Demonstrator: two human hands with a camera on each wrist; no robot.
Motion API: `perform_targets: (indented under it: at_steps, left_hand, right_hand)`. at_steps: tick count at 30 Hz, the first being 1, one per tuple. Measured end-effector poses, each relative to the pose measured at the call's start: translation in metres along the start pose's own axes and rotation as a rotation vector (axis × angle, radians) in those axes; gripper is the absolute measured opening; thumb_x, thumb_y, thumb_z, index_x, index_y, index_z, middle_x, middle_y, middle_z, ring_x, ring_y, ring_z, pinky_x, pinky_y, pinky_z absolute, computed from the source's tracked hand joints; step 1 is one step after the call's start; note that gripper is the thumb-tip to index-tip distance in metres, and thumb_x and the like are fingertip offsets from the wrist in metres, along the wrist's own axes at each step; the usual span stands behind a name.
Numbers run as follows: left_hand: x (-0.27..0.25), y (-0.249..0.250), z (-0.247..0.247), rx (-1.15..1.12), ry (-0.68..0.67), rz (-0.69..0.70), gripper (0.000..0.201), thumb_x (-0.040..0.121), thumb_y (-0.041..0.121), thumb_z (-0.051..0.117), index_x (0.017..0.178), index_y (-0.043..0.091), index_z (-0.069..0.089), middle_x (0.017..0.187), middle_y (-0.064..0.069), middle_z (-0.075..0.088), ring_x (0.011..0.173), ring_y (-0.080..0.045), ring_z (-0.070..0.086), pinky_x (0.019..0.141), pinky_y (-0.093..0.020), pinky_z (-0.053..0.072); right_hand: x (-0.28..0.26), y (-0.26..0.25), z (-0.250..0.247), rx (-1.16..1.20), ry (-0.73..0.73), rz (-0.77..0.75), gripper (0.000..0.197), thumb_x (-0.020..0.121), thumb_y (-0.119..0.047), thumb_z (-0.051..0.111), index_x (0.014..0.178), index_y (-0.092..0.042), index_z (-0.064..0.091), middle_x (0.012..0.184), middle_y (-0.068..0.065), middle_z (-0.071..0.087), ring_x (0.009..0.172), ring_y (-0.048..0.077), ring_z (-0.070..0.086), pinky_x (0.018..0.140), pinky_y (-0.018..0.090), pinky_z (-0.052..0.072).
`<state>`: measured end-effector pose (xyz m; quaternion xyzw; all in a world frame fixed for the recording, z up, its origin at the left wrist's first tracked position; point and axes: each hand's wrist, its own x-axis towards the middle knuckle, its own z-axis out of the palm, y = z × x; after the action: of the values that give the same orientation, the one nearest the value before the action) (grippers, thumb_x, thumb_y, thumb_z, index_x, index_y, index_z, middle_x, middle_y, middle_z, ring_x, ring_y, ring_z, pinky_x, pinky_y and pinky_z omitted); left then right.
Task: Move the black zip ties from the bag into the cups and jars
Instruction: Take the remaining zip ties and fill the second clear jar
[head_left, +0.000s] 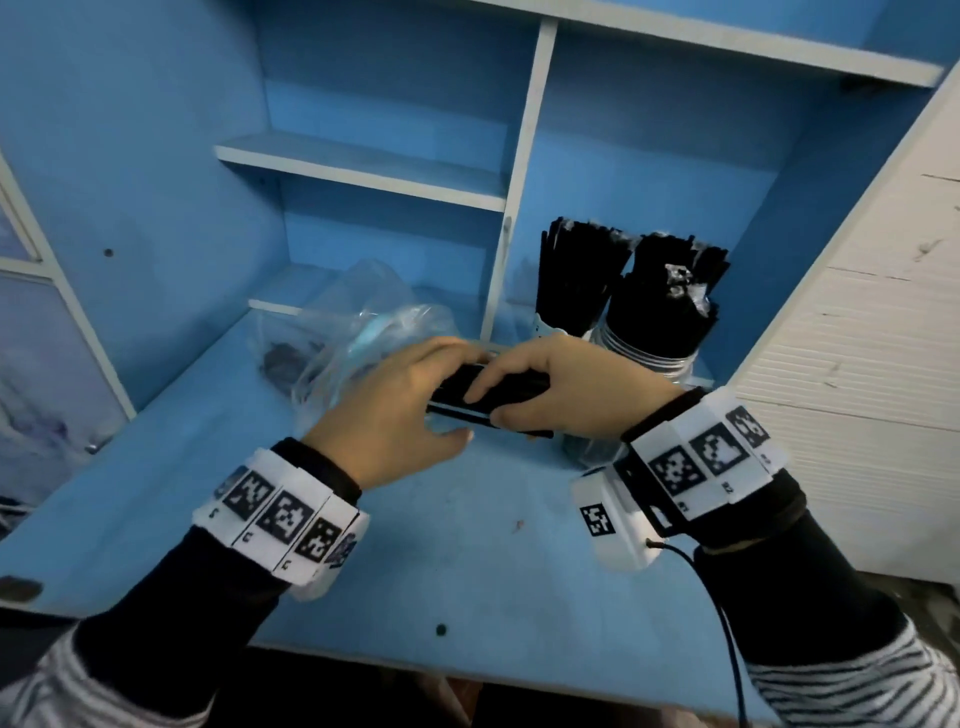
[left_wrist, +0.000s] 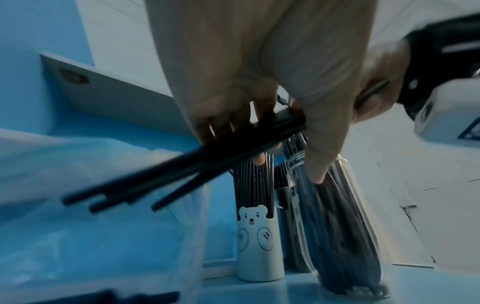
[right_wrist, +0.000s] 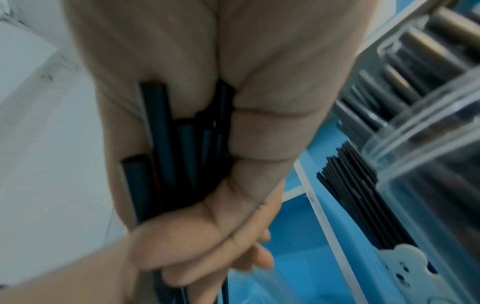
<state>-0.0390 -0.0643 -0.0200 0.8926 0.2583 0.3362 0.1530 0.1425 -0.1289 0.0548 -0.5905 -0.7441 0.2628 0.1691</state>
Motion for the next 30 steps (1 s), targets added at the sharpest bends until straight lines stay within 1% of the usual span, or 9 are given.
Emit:
perform_targets:
  at_steps: [5, 7, 10, 13, 17, 20, 24, 28, 30]
  left_hand:
    - [0.024, 0.017, 0.028, -0.121, 0.060, -0.160, 0.022, 0.071, 0.020, 0.075, 0.084, 0.026, 0.059, 0.087, 0.008, 0.067, 0.080, -0.013, 0.062, 0.071, -0.037, 0.051]
    - [0.030, 0.024, 0.038, -0.162, 0.077, -0.219, 0.009, 0.077, 0.025, 0.070, 0.082, 0.019, 0.065, 0.077, 0.004, 0.067, 0.075, -0.015, 0.063, 0.066, -0.034, 0.049]
    - [0.038, 0.035, 0.051, -0.276, 0.115, -0.308, 0.023, 0.084, 0.037, 0.068, 0.068, 0.021, 0.061, 0.059, 0.009, 0.059, 0.057, -0.005, 0.054, 0.056, -0.023, 0.041]
    - [0.045, 0.045, 0.060, -0.391, 0.101, -0.377, 0.049, 0.088, 0.043, 0.064, 0.053, 0.021, 0.038, 0.043, 0.010, 0.039, 0.043, -0.006, 0.037, 0.047, -0.018, 0.028]
    - [0.047, 0.056, 0.061, -0.592, 0.046, -0.445, 0.045, 0.088, 0.039, 0.064, 0.061, 0.007, 0.049, 0.056, -0.004, 0.050, 0.050, -0.011, 0.049, 0.056, -0.022, 0.039]
    - [0.045, 0.054, 0.063, -0.489, -0.076, -0.486, 0.025, 0.088, 0.026, 0.063, 0.069, 0.010, 0.059, 0.062, 0.006, 0.062, 0.059, -0.005, 0.056, 0.062, -0.024, 0.041]
    - [0.038, 0.048, 0.067, -0.226, -0.219, -0.483, 0.015, 0.091, 0.030, 0.057, 0.083, 0.017, 0.055, 0.076, 0.002, 0.059, 0.073, -0.015, 0.052, 0.062, -0.028, 0.040]
    - [0.036, 0.049, 0.063, -0.281, -0.282, -0.521, 0.025, 0.092, 0.029, 0.053, 0.079, 0.011, 0.065, 0.078, 0.007, 0.065, 0.074, -0.008, 0.058, 0.061, -0.019, 0.037]
    - [0.038, 0.051, 0.059, -0.344, -0.237, -0.539, 0.029, 0.092, 0.032, 0.049, 0.075, 0.011, 0.060, 0.075, 0.004, 0.066, 0.080, -0.014, 0.064, 0.066, -0.021, 0.043]
  right_hand:
    - [-0.030, -0.004, -0.018, -0.035, 0.045, 0.000, 0.023, 0.083, -0.018, 0.071, 0.099, -0.035, 0.074, 0.081, -0.014, 0.067, 0.062, -0.003, 0.059, 0.061, 0.010, 0.044]
    - [-0.039, -0.005, -0.025, -0.017, 0.095, -0.008, 0.022, 0.084, -0.024, 0.071, 0.103, -0.036, 0.073, 0.085, -0.014, 0.070, 0.069, 0.001, 0.064, 0.066, 0.016, 0.050]
    - [-0.047, -0.005, -0.035, -0.076, 0.331, -0.057, 0.025, 0.088, -0.037, 0.066, 0.112, -0.036, 0.068, 0.101, -0.016, 0.069, 0.090, -0.003, 0.062, 0.083, 0.015, 0.049]
    - [-0.045, -0.009, -0.035, 0.005, 0.595, -0.218, 0.027, 0.092, -0.029, 0.063, 0.119, -0.029, 0.064, 0.113, -0.016, 0.064, 0.104, -0.001, 0.059, 0.093, 0.021, 0.048]
    - [-0.030, -0.006, -0.022, 0.001, 0.732, -0.411, 0.025, 0.096, -0.010, 0.053, 0.117, -0.011, 0.065, 0.115, -0.004, 0.064, 0.113, 0.008, 0.058, 0.100, 0.025, 0.045]
    - [-0.018, 0.007, -0.004, -0.053, 0.664, -0.373, 0.028, 0.100, -0.018, 0.046, 0.110, -0.001, 0.067, 0.109, 0.008, 0.067, 0.106, 0.016, 0.061, 0.094, 0.029, 0.047]
    - [-0.014, 0.023, 0.016, -0.082, 0.529, -0.269, 0.036, 0.099, -0.030, 0.049, 0.121, -0.005, 0.060, 0.119, 0.004, 0.057, 0.111, 0.012, 0.054, 0.098, 0.023, 0.042]
    - [-0.018, 0.021, 0.013, -0.065, 0.552, -0.280, 0.040, 0.095, -0.030, 0.057, 0.129, -0.007, 0.055, 0.127, 0.003, 0.051, 0.113, 0.008, 0.052, 0.101, 0.021, 0.041]
    - [-0.023, 0.019, 0.008, -0.012, 0.649, -0.317, 0.052, 0.091, -0.030, 0.064, 0.136, -0.009, 0.047, 0.133, 0.003, 0.046, 0.115, 0.009, 0.051, 0.101, 0.024, 0.043]
